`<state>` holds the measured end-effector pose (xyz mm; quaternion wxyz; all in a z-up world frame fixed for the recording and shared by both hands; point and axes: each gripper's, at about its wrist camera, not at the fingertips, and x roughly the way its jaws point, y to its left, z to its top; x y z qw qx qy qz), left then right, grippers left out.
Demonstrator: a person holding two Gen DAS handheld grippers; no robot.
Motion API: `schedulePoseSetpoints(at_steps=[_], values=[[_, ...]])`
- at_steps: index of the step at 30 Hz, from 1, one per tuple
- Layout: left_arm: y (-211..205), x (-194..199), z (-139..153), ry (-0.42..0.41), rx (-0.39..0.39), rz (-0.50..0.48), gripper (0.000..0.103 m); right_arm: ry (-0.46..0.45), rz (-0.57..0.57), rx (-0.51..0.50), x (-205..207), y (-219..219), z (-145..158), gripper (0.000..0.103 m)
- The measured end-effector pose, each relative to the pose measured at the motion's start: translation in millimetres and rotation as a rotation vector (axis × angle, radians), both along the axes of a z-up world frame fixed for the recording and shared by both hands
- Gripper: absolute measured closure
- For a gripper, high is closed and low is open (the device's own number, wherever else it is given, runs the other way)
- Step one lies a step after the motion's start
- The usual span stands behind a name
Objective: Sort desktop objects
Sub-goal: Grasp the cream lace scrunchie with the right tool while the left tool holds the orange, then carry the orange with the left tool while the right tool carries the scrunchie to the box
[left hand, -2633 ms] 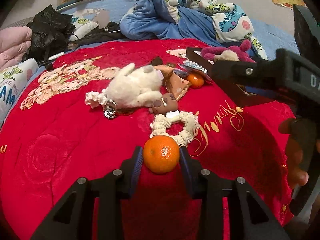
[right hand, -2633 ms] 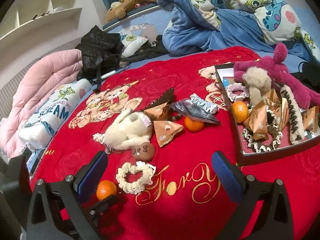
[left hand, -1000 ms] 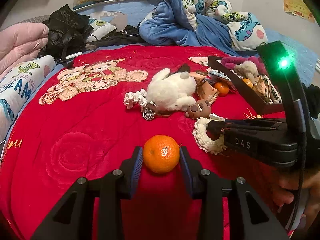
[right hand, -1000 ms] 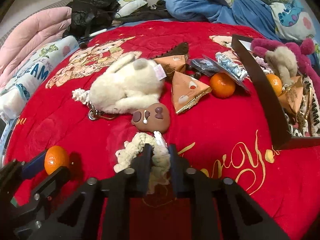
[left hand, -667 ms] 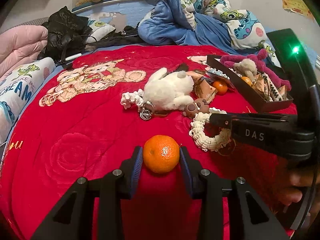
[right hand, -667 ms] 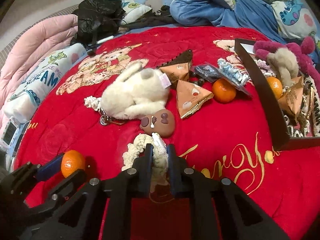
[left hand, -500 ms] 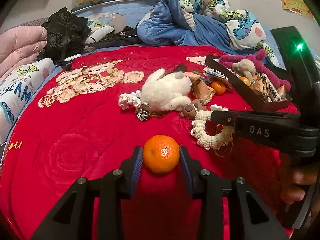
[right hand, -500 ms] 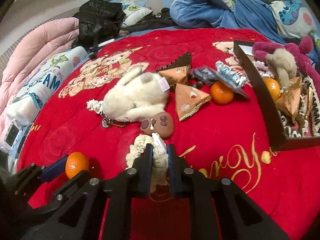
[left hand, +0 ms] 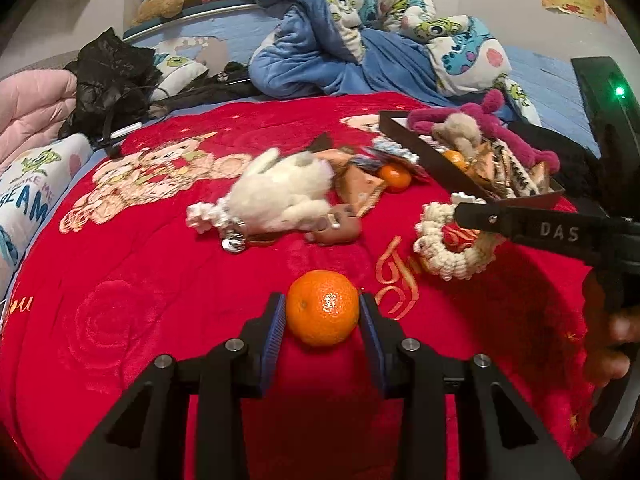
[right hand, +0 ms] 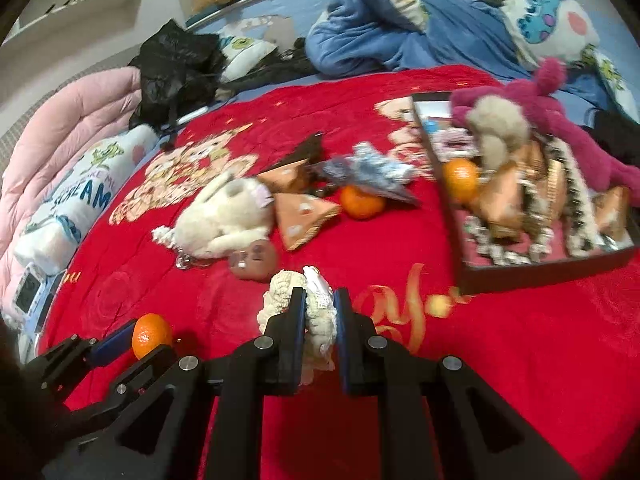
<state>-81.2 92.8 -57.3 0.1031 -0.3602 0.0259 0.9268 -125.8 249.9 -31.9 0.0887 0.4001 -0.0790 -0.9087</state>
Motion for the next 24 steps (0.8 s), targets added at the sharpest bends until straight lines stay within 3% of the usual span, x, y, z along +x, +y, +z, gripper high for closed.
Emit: schedulePoseSetpoints(at_steps=[16, 24], values=[[119.1, 27.3, 10.7, 0.014, -0.004, -0.176, 0.065, 0.056, -0.238, -0.057, 67.4, 147.1, 13.6, 0.089], [154.6, 32.9, 11.6, 0.003, 0.032, -0.214, 0.065, 0.069, -0.268, -0.072, 82.7, 168.5, 11.8, 0.089]])
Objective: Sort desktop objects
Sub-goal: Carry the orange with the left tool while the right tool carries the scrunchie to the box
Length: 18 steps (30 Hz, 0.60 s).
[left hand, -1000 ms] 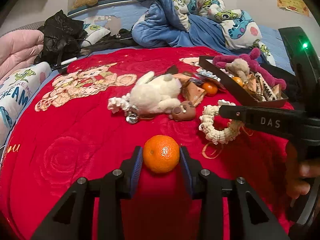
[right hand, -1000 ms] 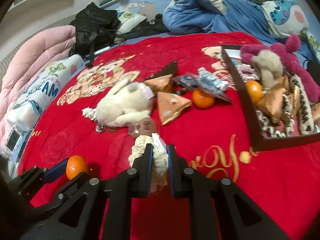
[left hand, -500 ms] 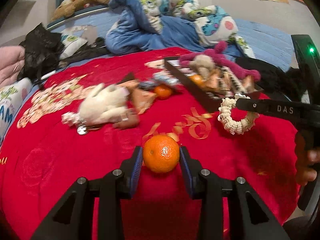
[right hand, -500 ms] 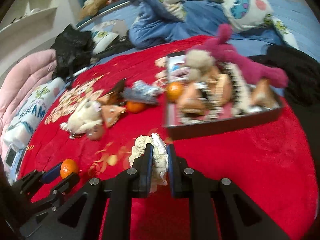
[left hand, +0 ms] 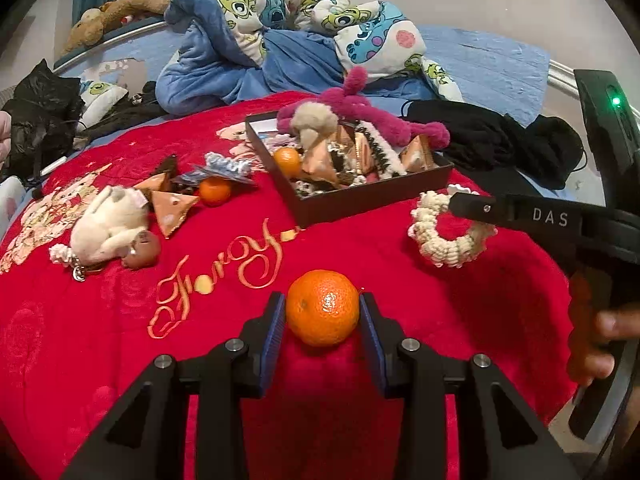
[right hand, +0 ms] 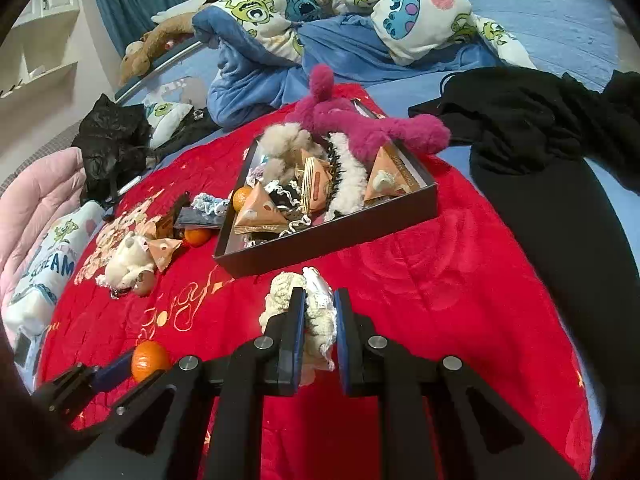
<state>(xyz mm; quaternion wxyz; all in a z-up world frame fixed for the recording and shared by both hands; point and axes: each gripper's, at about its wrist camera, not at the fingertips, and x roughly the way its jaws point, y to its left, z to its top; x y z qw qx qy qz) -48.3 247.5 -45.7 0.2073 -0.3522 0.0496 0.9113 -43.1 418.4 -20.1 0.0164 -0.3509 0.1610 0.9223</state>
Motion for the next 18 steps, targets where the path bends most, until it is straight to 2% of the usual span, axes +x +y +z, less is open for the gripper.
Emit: schedulePoseSetpoints(at_steps=[5, 9, 18], values=[[10.2, -1.8, 3.3, 0.031, -0.021, -0.005, 0.065, 0.02, 0.001, -0.009, 0.8, 1.7, 2.4, 0.089], [18.6, -7.4, 10.3, 0.091, -0.045, -0.015, 0.065, 0.047, -0.006, -0.047, -2.8, 5.3, 5.7, 0.089], [21.5, -44.5, 15.0, 0.038, 0.056, -0.012, 0.065, 0.09, -0.022, -0.092, -18.8, 3.0, 12.6, 0.089]])
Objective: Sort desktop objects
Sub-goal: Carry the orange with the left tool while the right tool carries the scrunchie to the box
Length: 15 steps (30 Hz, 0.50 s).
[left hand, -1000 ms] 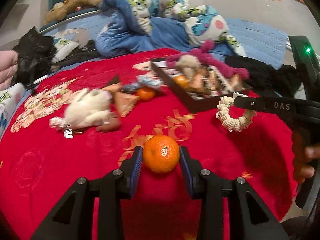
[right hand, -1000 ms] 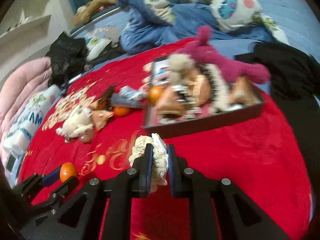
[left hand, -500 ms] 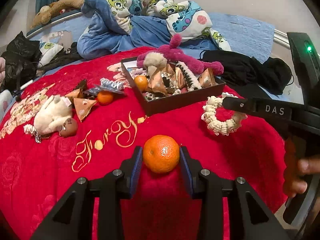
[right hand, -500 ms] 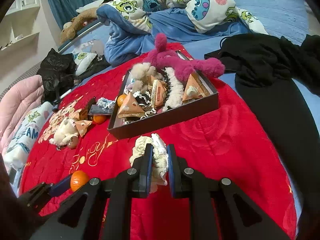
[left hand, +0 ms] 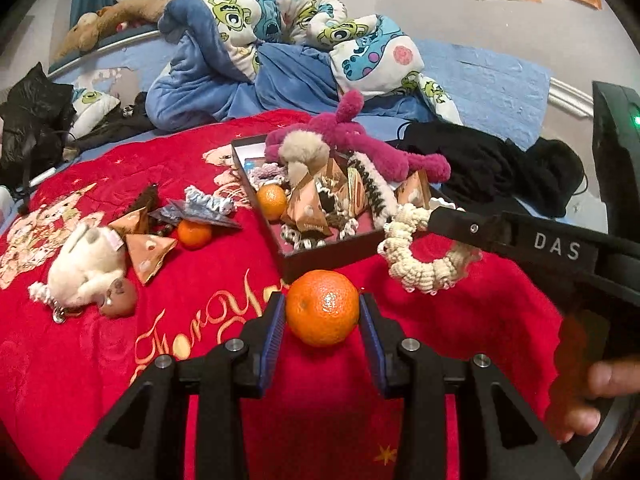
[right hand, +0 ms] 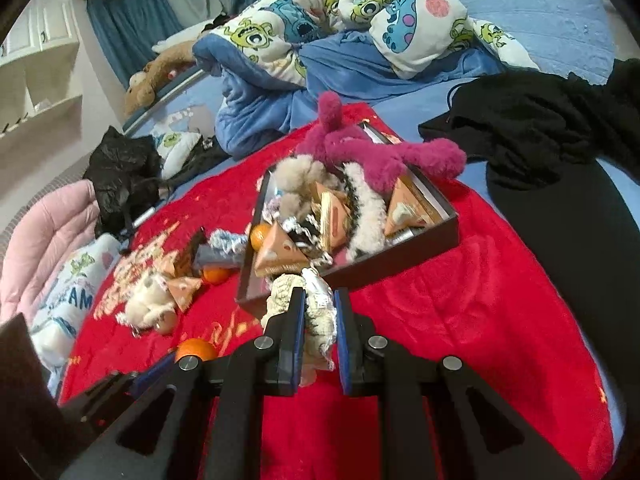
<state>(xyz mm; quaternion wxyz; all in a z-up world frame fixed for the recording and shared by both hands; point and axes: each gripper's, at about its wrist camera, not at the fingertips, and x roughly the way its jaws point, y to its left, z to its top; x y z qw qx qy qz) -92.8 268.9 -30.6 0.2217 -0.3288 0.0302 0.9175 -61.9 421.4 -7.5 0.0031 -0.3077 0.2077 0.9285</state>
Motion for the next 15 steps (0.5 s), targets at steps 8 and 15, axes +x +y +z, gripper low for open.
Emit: schedulePoseSetpoints(at_steps=[8, 15], values=[[0.8, -24.2, 8.4, 0.033, 0.014, 0.027, 0.065, 0.063, -0.045, -0.051, -14.7, 4.3, 8.9, 0.089], [13.1, -44.4, 12.4, 0.08, -0.014, 0.021, 0.065, 0.067, -0.058, -0.081, -33.6, 6.6, 6.8, 0.089]])
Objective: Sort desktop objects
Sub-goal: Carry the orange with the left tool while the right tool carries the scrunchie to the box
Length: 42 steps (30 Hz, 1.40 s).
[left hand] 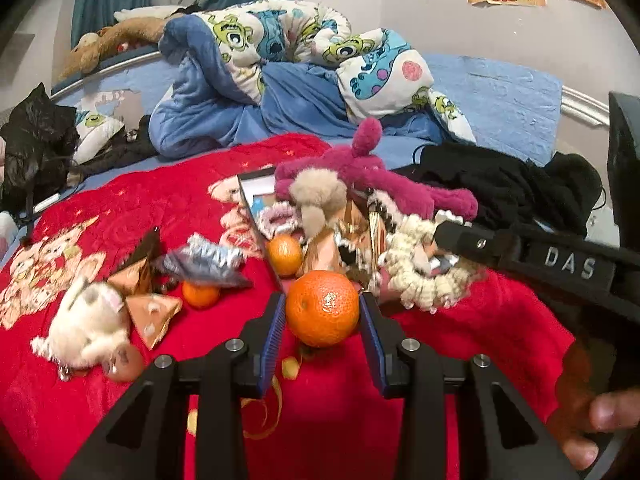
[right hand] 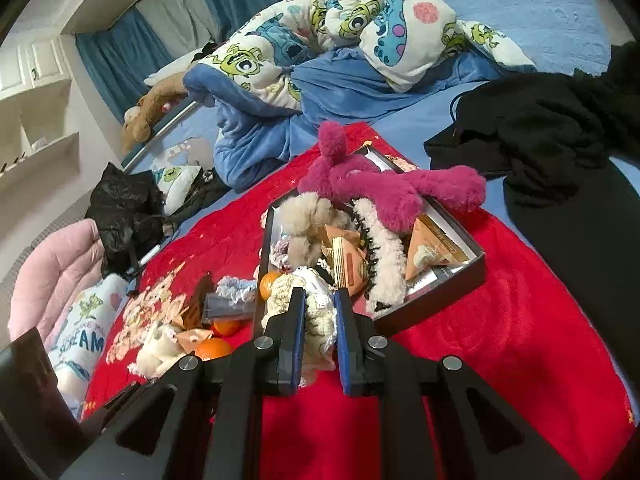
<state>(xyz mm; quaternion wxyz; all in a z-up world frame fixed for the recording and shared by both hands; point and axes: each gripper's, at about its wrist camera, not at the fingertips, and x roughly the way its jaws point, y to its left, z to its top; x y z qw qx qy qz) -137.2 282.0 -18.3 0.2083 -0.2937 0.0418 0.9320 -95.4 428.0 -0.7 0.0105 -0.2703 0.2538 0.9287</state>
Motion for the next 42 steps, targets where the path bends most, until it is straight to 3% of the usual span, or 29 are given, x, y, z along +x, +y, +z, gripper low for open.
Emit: schedulePoseSetpoints(at_steps=[6, 10, 17, 22, 30, 34, 38, 42], values=[[12.0, -29.0, -4.6, -0.027, 0.028, -0.029, 0.065, 0.017, -0.019, -0.03, -15.7, 6.4, -2.3, 0.089], [21.3, -41.0, -12.6, -0.005, 0.0, -0.039, 0.065, 0.022, -0.031, -0.02, -29.8, 9.7, -2.5, 0.089], [21.0, -60.2, -27.1, -0.021, 0.066, -0.083, 0.065, 0.008, -0.056, -0.035, -50.2, 17.7, -14.9, 0.089], [22.7, -61.1, -28.1, -0.015, 0.07, -0.1, 0.065, -0.036, -0.06, -0.045, -56.9, 18.8, -28.1, 0.089], [13.1, -58.1, -37.1, -0.033, 0.108, -0.098, 0.065, -0.094, -0.047, 0.049, -59.5, 5.8, -36.0, 0.089], [11.6, -59.1, -42.9, -0.043, 0.103, -0.079, 0.064, -0.09, -0.036, 0.021, -59.1, 7.9, -42.8, 0.089], [20.9, -54.6, -44.7, -0.015, 0.05, -0.069, 0.064, -0.095, -0.046, 0.012, -57.2, 8.1, -44.1, 0.089], [17.1, -56.5, -44.7, -0.022, 0.072, -0.074, 0.064, -0.105, -0.046, 0.004, -57.3, 6.1, -48.0, 0.089]])
